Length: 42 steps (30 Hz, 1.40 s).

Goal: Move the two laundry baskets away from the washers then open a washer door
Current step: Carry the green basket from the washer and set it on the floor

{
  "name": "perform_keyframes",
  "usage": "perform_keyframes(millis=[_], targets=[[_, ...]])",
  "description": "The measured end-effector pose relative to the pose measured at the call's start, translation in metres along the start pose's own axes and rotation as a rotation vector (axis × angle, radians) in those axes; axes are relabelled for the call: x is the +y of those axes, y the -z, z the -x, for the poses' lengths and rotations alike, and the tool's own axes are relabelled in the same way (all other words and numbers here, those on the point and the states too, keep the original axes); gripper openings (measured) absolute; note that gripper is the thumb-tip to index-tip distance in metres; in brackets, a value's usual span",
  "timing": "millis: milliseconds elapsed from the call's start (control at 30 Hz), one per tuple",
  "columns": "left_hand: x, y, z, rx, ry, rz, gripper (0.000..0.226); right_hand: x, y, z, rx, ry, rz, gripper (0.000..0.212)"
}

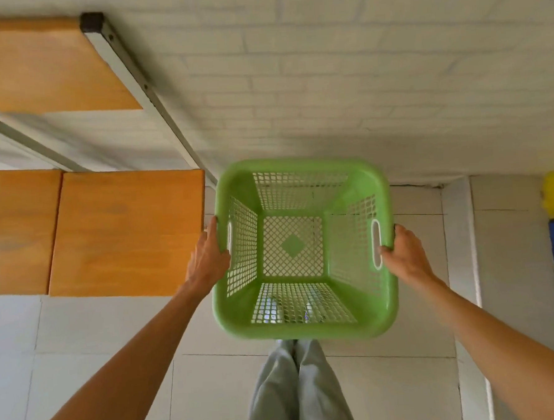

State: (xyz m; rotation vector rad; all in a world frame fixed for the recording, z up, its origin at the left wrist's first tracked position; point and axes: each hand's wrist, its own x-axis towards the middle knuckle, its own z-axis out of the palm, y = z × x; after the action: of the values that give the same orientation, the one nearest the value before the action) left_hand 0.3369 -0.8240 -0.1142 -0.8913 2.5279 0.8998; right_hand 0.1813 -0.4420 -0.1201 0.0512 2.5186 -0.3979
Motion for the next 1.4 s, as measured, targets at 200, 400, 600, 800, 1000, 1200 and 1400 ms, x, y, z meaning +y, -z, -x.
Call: perform_keyframes(millis=[200,400,600,800,1000,1200,1400], targets=[[-0.014,-0.031,-0.038,-0.013,-0.002,-0.059,0.084,0.000,-0.033,-0.047,-0.028,0.004,0.005,0.043],[-0.019,-0.042,-0.068,0.000,0.002,-0.079,0.083,-0.005,-0.049,-0.074,-0.076,-0.007,0.006,0.048],[-0.032,-0.043,-0.083,0.005,0.026,-0.109,0.079,-0.018,-0.059,-0.084,-0.057,0.023,0.025,0.048],[-0.044,-0.044,-0.093,-0.083,-0.001,-0.025,0.087,-0.025,-0.065,-0.088,-0.055,0.031,0.018,0.054],[-0.027,-0.009,-0.064,-0.143,-0.088,-0.013,0.093,-0.033,-0.036,-0.052,-0.109,0.018,0.007,0.078],[0.052,0.086,0.025,-0.165,-0.080,-0.086,0.084,-0.070,0.055,0.064,-0.151,-0.124,-0.167,0.076],[0.139,0.136,0.101,-0.182,-0.207,-0.064,0.078,-0.068,0.127,0.173,-0.097,-0.192,-0.306,0.070]])
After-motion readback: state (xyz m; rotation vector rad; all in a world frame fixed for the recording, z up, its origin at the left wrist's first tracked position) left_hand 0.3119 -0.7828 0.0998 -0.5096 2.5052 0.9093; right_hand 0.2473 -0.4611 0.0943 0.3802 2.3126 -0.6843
